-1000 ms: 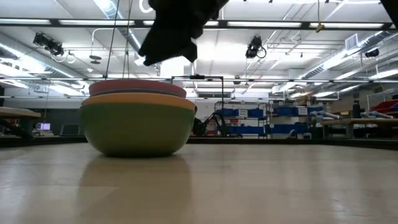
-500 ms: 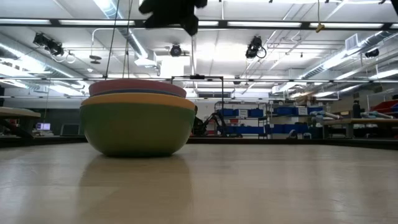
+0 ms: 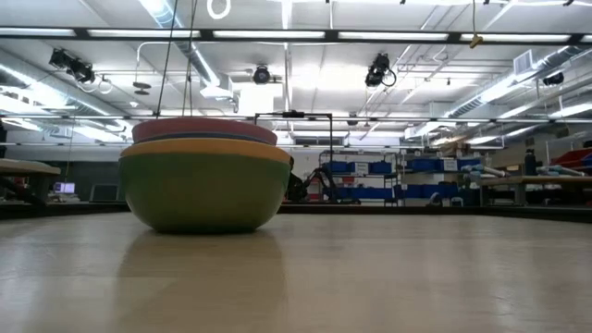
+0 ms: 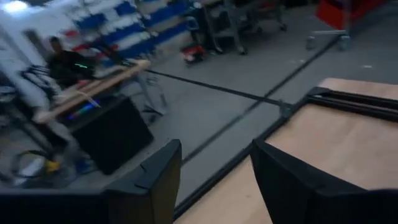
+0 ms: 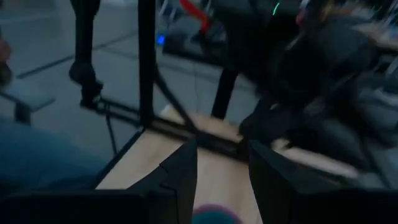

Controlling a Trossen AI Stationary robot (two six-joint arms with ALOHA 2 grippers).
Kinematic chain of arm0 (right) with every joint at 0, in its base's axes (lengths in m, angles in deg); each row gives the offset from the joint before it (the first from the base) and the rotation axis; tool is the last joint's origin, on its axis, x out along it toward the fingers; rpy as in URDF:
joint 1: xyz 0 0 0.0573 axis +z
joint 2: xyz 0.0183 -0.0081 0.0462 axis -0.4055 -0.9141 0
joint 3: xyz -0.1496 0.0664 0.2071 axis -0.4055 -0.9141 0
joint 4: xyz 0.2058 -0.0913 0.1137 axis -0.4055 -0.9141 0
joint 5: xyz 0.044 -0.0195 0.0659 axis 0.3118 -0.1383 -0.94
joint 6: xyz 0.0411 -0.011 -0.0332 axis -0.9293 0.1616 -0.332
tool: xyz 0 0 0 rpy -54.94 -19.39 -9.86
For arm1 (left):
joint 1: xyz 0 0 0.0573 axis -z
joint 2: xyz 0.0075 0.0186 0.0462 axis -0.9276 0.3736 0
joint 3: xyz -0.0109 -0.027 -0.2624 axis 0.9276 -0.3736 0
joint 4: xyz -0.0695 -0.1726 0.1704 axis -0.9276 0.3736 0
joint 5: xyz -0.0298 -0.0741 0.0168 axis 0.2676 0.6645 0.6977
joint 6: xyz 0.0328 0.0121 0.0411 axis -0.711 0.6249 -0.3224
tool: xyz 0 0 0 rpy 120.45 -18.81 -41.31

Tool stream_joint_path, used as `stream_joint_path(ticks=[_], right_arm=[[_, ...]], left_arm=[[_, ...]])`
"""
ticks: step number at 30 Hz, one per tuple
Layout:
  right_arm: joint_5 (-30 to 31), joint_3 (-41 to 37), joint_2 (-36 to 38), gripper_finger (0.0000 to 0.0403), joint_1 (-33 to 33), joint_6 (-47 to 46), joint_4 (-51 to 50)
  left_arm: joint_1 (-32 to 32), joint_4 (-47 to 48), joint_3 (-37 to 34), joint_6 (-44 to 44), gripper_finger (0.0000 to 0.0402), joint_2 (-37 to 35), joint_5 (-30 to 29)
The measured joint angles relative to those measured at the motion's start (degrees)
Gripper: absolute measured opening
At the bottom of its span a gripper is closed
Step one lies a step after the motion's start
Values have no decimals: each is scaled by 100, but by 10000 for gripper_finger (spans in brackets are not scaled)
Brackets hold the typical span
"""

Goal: Nest bowls inside each other
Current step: Return to Home Position

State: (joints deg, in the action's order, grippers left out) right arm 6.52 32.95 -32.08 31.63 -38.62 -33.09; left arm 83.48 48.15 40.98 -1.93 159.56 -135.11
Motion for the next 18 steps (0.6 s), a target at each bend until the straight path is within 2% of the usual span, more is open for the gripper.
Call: stream_joint_path(ticks=[4, 9, 13, 18], right_arm=[[15, -393, 851, 129, -118, 38, 20], [382, -1247, 1718, 129, -260, -162, 126], [504, -2164, 2382, 130, -307, -487, 524], [852, -3327, 3207, 128, -409, -988, 1033]], left_arm=[[-697, -958, -4, -928, 202, 2, 1249], [-1571, -2307, -2, -1771, 202, -2, 3449], [-2132, -2449, -1, -1791, 202, -4, 3856], [-2288, -2511, 0, -1669, 202, -20, 4172]])
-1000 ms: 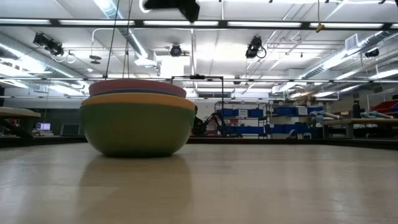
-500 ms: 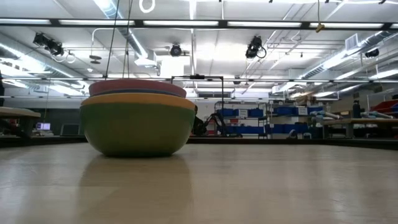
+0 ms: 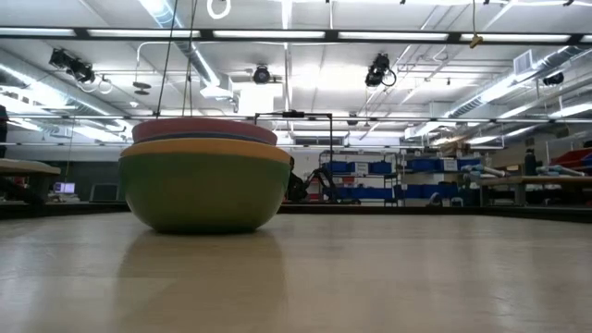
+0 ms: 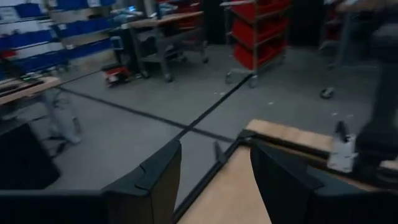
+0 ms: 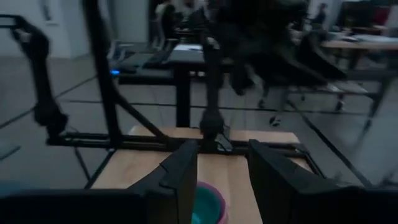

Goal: Nest bowls inside each other
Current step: Return to Home Position

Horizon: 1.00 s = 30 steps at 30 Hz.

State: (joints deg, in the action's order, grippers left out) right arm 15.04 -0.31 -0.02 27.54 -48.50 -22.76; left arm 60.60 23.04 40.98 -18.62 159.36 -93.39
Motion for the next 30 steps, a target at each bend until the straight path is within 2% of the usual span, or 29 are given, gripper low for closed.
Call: stream_joint_path(ticks=[3, 6, 13, 18, 23, 30], right_arm=[[107, -585, 440, 130, -88, -207, 190], [103, -1094, 894, 130, -163, -358, 401], [41, -1916, 1803, 129, -212, -386, 688], [45, -2331, 2219, 129, -287, -631, 742], [39, -2662, 2362, 129, -304, -813, 837], [-74, -2748, 2295, 128, -304, -788, 1055]], left_arm=[[2, -303, 0, -126, 202, -4, 258], [-4, -532, 0, -244, 202, -7, 275], [-179, -730, -2, -90, 202, -92, 587], [-227, -957, -234, -87, 202, -575, 682], [-112, -1109, -1299, 113, 202, -1689, 676], [303, -1452, -3016, 523, 202, -3371, 671]])
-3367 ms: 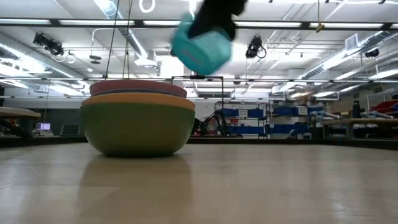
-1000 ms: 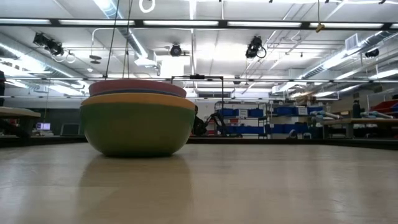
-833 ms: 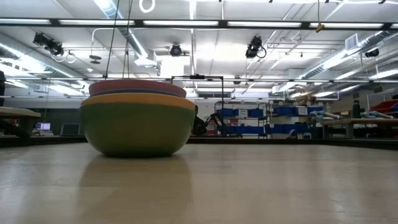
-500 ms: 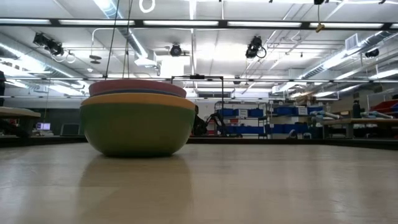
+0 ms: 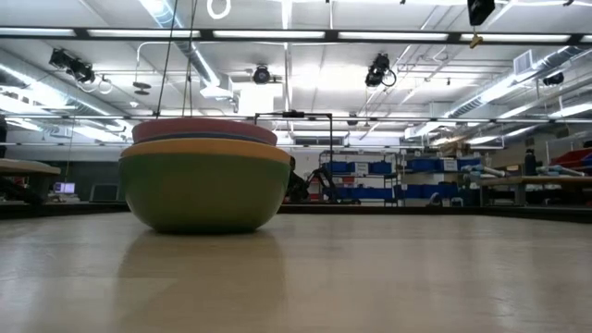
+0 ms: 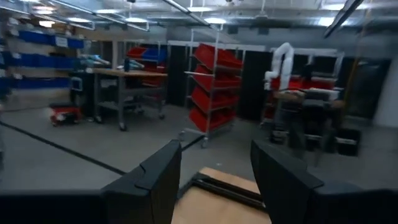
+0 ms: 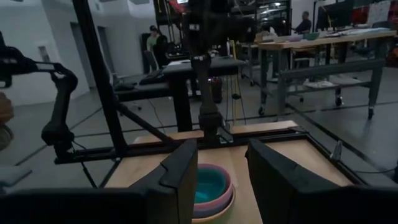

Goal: Nest bowls inside each other
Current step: Return to Home Position

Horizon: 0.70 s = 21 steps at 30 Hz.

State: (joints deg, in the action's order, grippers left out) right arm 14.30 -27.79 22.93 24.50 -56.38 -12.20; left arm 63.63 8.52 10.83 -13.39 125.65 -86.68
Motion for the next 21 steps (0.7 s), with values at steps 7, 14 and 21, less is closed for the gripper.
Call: stream_joint_path(ticks=[7, 14, 21], right_arm=[[229, 0, -192, 130, 2, 247, 62], [529, -2, -516, 129, 0, 385, 43], [312, -4, -507, 128, -113, 408, 165]], left_arm=[[296, 20, -1394, 747, 202, -1136, -54], [479, 6, -2487, 1290, 202, -1720, -68], [736, -582, -3169, 1463, 202, -2181, -230]])
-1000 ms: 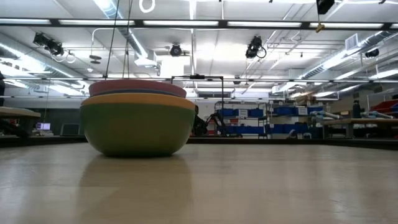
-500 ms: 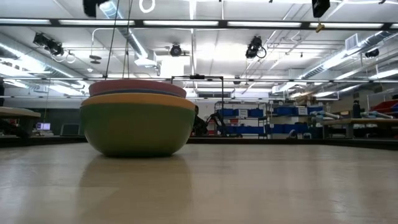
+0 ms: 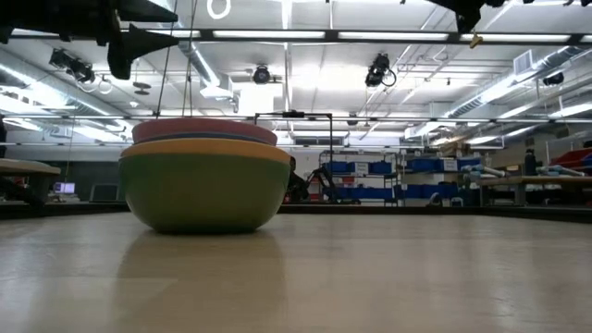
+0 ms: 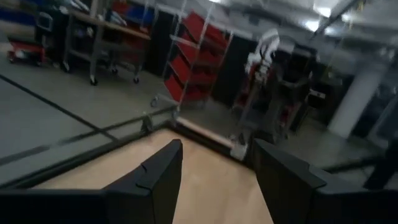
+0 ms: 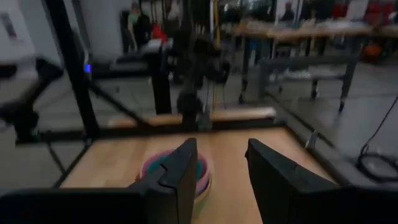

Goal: Nest bowls inside each other
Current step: Return to Home Position

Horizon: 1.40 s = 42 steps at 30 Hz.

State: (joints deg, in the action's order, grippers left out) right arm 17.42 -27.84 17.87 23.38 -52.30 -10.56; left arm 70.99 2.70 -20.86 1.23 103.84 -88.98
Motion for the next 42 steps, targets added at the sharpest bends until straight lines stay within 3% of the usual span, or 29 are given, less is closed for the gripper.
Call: stream_joint_path(ticks=[13, 21, 31, 36, 42], right_arm=[[-828, -72, 887, 129, -476, 128, 23], [-1032, -1081, 1301, 128, -821, -203, 744], [-1309, -2158, 2092, 129, -1201, -539, 1233], [-1341, -2614, 2343, 130, -1205, -727, 1354], [-1476, -3235, 2407, 129, -1203, -835, 1911]], left_arm=[[323, -136, -189, -578, 202, -1386, -311], [320, 325, -189, -606, 202, -2011, -330], [320, 585, -191, -762, 202, -2019, -592], [320, 845, -735, -702, 202, -2017, -569], [320, -17, -1783, -464, 202, -2017, -511]])
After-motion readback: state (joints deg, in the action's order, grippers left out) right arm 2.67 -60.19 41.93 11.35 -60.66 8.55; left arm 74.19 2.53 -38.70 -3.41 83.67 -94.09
